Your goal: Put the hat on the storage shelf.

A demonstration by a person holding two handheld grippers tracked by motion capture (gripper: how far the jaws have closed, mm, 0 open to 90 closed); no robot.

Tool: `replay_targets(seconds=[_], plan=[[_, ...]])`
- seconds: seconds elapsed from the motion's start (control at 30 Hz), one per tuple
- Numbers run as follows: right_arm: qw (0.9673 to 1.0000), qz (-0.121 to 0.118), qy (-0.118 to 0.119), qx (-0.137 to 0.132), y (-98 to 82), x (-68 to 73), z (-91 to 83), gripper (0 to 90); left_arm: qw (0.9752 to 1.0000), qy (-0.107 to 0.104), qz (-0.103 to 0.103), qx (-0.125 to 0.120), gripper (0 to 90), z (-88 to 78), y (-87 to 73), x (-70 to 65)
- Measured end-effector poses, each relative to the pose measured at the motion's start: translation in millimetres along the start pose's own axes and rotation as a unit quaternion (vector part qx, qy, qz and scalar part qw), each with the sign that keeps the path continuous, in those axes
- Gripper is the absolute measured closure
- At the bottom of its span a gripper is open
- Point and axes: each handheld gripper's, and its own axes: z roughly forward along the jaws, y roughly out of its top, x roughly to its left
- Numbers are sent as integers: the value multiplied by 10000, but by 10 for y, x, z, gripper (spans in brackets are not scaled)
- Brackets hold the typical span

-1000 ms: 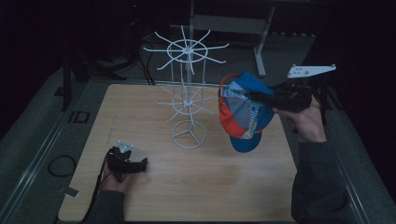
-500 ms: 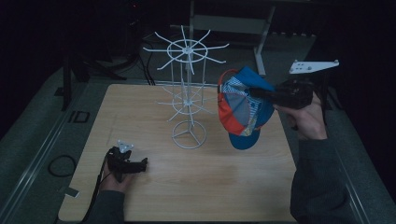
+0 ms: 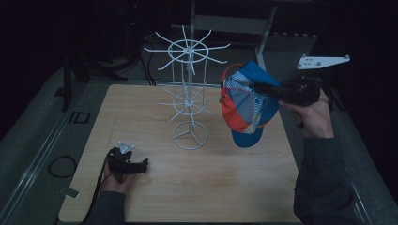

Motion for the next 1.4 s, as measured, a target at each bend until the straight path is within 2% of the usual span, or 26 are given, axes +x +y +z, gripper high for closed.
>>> replay_targets(seconds=[0.63, 0.97, 1.2, 1.4], plan=[[9995, -91, 5, -296, 158, 15, -166, 874, 10000, 0, -1, -2, 9, 0, 0, 0], [9990, -266, 78, -353, 261, 99, -173, 874, 10000, -4, 3, 7, 9, -1, 1, 1], [9987, -316, 148, -381, 309, 133, -131, 874, 10000, -4, -8, -1, 9, 0, 0, -1], [9982, -371, 141, -459, 348, 168, -170, 874, 10000, -2, -16, -7, 9, 1, 0, -2]])
